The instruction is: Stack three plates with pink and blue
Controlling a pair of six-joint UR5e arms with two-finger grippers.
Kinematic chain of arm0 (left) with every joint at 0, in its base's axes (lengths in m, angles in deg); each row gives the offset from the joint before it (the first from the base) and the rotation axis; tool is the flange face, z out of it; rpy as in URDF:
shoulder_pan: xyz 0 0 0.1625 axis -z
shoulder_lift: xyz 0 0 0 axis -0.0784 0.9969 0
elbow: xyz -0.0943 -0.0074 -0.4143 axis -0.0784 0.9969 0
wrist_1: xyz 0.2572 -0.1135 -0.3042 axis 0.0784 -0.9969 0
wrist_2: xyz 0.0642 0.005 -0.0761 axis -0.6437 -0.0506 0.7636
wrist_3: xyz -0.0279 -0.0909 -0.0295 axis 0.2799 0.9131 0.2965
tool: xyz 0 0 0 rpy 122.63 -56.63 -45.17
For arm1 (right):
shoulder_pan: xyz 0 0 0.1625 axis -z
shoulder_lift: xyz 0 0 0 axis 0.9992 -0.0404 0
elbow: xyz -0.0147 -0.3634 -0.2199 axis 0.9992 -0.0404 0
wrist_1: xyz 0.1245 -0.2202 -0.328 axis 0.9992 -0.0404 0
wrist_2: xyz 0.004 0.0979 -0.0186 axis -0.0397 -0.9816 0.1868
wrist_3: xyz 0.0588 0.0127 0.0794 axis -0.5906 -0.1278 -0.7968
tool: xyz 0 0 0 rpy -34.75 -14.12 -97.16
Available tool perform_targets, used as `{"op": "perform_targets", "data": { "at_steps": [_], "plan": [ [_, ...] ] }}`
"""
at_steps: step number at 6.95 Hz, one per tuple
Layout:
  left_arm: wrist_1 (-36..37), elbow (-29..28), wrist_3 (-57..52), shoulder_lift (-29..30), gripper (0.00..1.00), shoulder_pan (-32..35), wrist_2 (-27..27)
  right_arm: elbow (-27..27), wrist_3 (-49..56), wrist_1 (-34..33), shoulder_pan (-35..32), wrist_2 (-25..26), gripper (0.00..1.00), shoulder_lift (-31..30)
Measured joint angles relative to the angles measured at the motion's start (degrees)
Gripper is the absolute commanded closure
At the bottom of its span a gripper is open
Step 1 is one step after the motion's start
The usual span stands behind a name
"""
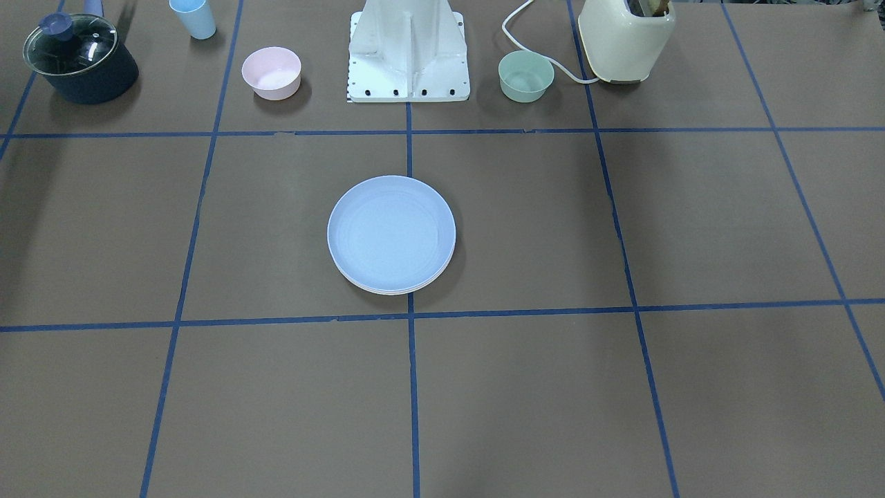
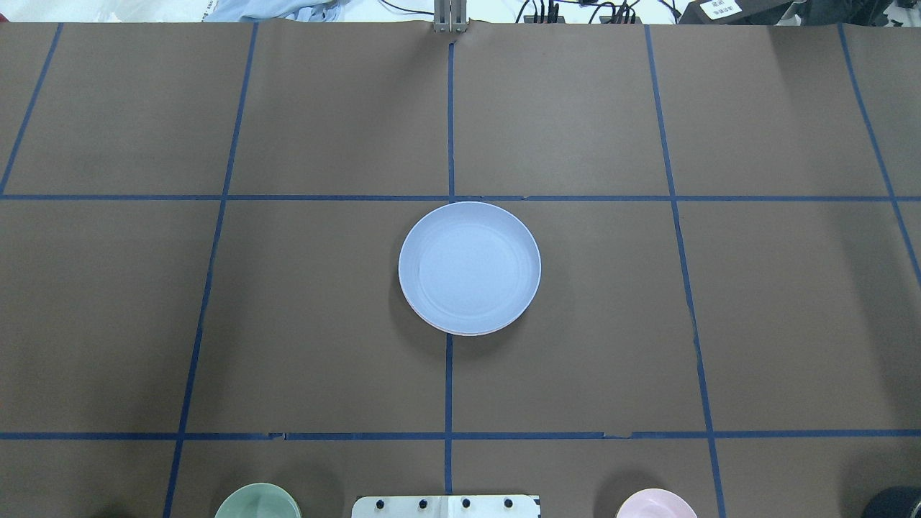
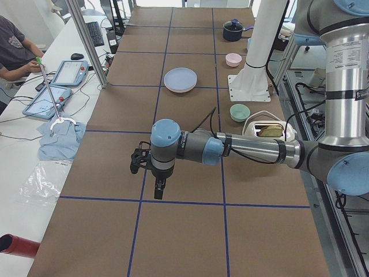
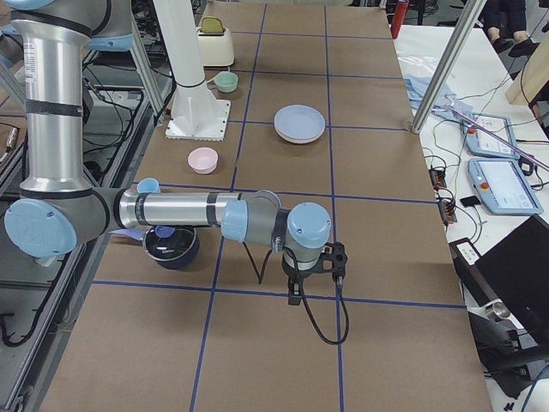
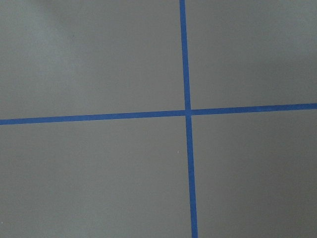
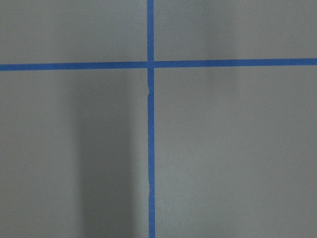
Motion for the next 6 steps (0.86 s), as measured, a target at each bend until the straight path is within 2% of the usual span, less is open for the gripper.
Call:
{"op": "perform_targets", "data": {
  "at_steps": [6],
  "plan": [
    [-0.03, -0.30, 0.00, 0.00, 0.00, -1.04, -0.20, -0.21, -0.52, 2.50, 0.05, 0.07, 0.00, -1.59]
  ]
}}
